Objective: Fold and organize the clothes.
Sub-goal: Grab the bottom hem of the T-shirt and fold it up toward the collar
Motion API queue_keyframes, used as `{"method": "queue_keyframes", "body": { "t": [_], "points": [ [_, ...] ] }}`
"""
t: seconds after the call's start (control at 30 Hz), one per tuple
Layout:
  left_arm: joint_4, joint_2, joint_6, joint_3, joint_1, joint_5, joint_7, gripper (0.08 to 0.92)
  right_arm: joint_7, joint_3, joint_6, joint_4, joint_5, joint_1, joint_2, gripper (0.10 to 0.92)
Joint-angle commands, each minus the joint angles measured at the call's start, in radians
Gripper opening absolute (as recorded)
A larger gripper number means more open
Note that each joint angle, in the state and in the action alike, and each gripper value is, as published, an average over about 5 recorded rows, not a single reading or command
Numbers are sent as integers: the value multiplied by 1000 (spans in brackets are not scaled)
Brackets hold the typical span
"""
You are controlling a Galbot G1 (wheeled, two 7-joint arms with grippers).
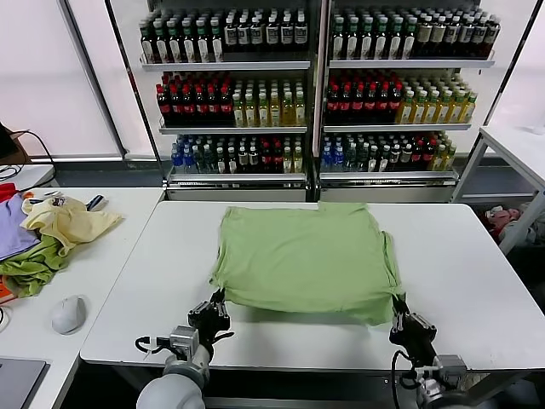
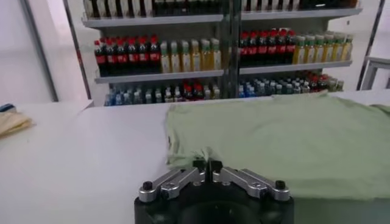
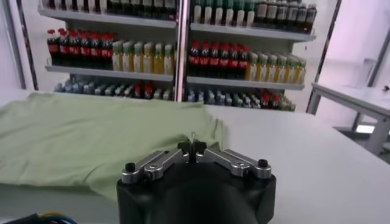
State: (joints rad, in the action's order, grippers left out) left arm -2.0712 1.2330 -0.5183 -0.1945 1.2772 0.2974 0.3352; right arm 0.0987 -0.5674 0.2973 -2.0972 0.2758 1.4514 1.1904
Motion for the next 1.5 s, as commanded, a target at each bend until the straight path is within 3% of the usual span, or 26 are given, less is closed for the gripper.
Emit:
{"method": "queue_keyframes", "body": {
  "t": [0.03, 0.4, 0.8, 1.07, 1.23, 1.33, 1.5],
  "points": [
    [149, -26, 4, 64, -173, 18, 4, 104, -2, 22, 5, 113, 23, -179, -52, 126],
    [337, 0, -11, 111, -312, -26, 24, 104, -16, 82, 17, 291, 4, -315, -76, 126],
    [424, 30, -12, 131, -363, -72, 24, 111, -35, 120, 17, 380, -93, -362, -13, 126],
    [452, 33, -5, 138, -382, -119, 25, 289, -43, 136, 8, 404, -109, -375, 3, 126],
    [465, 40, -5, 144, -385, -127, 25, 322, -54, 144, 14, 414, -130, -380, 10, 135],
    [443, 42, -6, 138, -370, -130, 25, 336, -64, 137, 17, 401, -135, -365, 11, 182],
    [364, 31, -5, 104, -306, -126, 25, 449, -70, 95, -6, 338, -134, -296, 1, 320]
  ]
}}
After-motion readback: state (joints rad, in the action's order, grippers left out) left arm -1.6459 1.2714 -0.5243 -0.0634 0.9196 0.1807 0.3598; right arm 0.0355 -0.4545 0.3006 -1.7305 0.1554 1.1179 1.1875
